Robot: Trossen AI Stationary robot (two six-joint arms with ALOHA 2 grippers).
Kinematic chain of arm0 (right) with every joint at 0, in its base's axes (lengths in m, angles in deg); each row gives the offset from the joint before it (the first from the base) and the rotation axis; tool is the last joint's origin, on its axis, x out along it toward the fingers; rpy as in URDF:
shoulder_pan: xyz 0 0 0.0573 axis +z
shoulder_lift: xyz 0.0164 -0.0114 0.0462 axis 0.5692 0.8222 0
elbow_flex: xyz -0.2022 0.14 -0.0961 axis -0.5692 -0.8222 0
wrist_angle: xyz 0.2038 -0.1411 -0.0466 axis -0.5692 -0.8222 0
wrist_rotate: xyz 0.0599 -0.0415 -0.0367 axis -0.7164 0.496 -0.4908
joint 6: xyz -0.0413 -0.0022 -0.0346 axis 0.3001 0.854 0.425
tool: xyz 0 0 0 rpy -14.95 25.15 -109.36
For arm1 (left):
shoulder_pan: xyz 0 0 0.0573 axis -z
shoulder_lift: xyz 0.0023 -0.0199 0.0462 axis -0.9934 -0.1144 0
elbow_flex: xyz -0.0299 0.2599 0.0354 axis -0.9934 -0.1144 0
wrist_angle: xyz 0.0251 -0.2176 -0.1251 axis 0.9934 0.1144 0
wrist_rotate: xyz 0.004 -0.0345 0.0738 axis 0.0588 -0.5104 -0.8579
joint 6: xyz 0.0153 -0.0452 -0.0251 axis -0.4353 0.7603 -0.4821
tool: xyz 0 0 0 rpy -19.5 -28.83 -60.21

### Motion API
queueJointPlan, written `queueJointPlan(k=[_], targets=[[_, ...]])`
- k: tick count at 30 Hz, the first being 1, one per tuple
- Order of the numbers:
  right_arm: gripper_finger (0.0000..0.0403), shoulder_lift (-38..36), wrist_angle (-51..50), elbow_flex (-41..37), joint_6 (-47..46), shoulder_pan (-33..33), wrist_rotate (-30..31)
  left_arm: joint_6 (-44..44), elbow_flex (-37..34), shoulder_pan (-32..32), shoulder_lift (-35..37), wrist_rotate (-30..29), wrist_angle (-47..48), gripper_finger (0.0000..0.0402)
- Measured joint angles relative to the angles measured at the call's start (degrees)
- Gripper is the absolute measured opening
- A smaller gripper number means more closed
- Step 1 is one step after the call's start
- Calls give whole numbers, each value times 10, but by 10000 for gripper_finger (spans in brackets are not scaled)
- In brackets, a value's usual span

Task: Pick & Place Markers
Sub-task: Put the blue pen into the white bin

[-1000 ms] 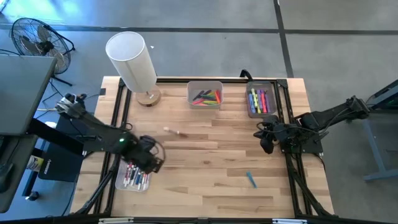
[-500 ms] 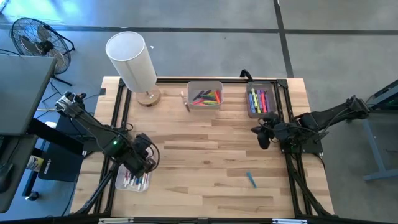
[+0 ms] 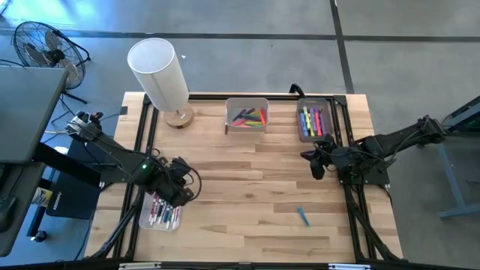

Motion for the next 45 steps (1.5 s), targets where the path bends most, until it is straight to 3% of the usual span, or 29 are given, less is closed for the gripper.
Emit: queueJointPlan(k=[13,19,23,29,34,40,45], targets=[[1,11,-3,0,20,0,-38,-9,0,-1,0,-5,-85,0],[0,15,43,0,-15,10,-83,20,1,-13,-2,2,-98,0],[0,51,72,0,-63,48,-74,-33,-32,-17,-8,-2,-143,0],[0,190,64,42,-150,109,-73,-87,-144,-16,-1,46,-295,0],[0,349,-58,166,-212,141,-106,-103,-204,-16,16,76,-367,0],[0,512,-238,321,-304,160,-194,-172,-211,-16,48,77,-361,0],[12,592,-286,379,-367,187,-221,-195,-211,-16,62,78,-346,0]])
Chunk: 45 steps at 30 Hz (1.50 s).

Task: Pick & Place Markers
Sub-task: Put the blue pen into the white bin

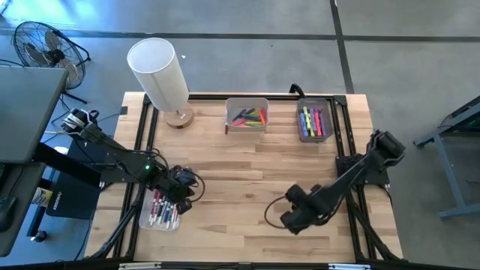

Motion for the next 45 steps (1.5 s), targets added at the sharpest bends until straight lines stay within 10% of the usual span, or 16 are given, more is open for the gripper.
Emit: queueJointPlan(k=[17,37,45], targets=[[160,59,33,-50,-83,13,-58,-32,0,0,3,58,3,0],[30,48,192,-161,-129,14,-74,-46,0,-7,3,58,4,0],[30,-30,217,-170,-101,-26,99,-110,3,-105,3,92,-26,0]])
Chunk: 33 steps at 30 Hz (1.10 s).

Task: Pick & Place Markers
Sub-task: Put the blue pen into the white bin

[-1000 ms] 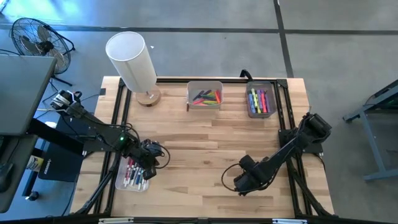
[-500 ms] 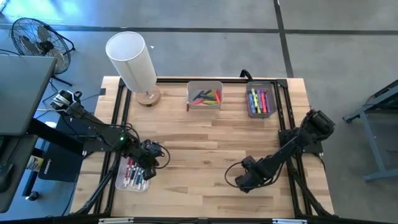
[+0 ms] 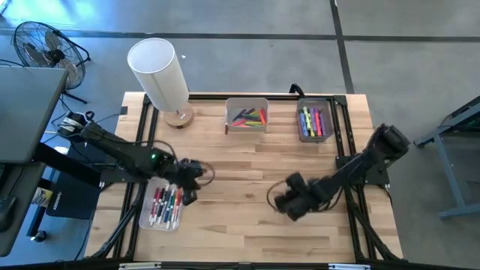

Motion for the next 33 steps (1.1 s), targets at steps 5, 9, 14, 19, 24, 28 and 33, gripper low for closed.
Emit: queueJointPlan(k=[5,9,14,19,24,28,33], targets=[[30,-70,87,2,192,-89,85,-35,0,-70,0,13,-59,0],[30,-115,203,3,409,-202,87,-50,0,-116,0,14,-89,0],[30,-136,314,18,614,-353,-30,-50,0,-158,0,6,-127,0],[30,-101,258,119,789,-470,-97,-50,0,-194,-10,-62,-163,10],[30,-7,174,242,927,-559,-123,-25,1,-233,-38,-90,-203,61],[30,87,140,318,987,-603,-160,-6,1,-247,-85,-127,-258,120],[51,169,138,368,1018,-630,-165,-11,1,-247,-155,-207,-314,162]])
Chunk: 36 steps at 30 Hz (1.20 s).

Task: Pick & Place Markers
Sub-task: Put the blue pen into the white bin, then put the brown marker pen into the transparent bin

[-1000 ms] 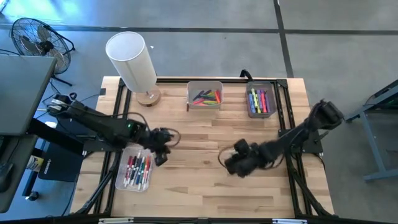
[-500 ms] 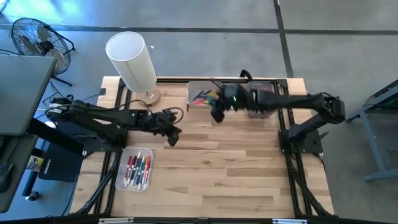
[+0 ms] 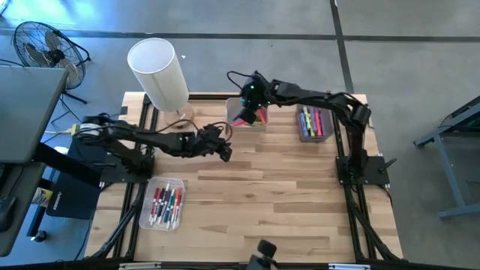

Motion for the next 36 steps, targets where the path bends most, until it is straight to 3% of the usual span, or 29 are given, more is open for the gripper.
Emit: queueJointPlan(k=[12,19,25,36], targets=[[132,15,9,-4,46,-17,-3,91,0,0,-149,-71,-14,166],[169,14,6,-4,35,-12,-24,73,1,3,-212,-122,-85,166],[176,14,-13,-4,23,-12,-68,60,2,3,-241,-165,-103,166],[170,-5,-22,-4,37,-12,-81,23,1,-6,-256,-215,-122,166]])
